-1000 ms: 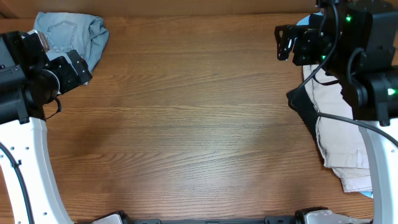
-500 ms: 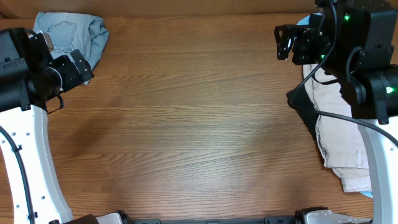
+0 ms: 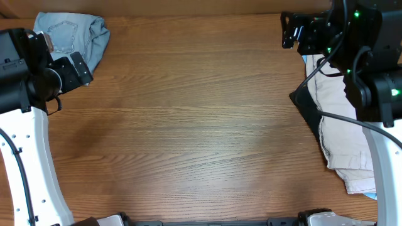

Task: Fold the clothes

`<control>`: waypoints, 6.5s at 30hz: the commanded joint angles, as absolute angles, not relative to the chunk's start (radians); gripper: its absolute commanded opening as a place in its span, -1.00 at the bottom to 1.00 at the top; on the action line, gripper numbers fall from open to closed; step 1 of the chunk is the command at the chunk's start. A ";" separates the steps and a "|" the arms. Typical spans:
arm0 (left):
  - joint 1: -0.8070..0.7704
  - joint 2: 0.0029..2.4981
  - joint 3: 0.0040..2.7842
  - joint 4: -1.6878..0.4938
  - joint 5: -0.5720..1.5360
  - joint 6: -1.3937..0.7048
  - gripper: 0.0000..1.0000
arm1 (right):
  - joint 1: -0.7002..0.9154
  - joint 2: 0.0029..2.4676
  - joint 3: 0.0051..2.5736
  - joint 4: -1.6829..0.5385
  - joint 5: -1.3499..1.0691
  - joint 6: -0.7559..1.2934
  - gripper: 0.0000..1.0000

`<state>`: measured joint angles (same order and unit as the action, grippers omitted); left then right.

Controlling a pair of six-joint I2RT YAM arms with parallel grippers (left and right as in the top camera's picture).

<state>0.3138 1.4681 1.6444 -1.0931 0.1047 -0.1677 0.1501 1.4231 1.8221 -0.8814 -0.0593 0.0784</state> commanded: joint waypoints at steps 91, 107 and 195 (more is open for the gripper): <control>0.315 1.524 1.724 -1.103 0.011 -0.134 1.00 | 0.011 0.056 0.008 0.152 -0.149 0.078 1.00; 0.315 1.524 1.724 -1.103 0.011 -0.134 1.00 | 0.012 0.002 0.008 -0.069 -0.150 0.078 1.00; 0.105 0.043 0.149 -0.058 0.046 -0.139 1.00 | 0.012 0.003 0.008 -0.069 -0.150 0.078 1.00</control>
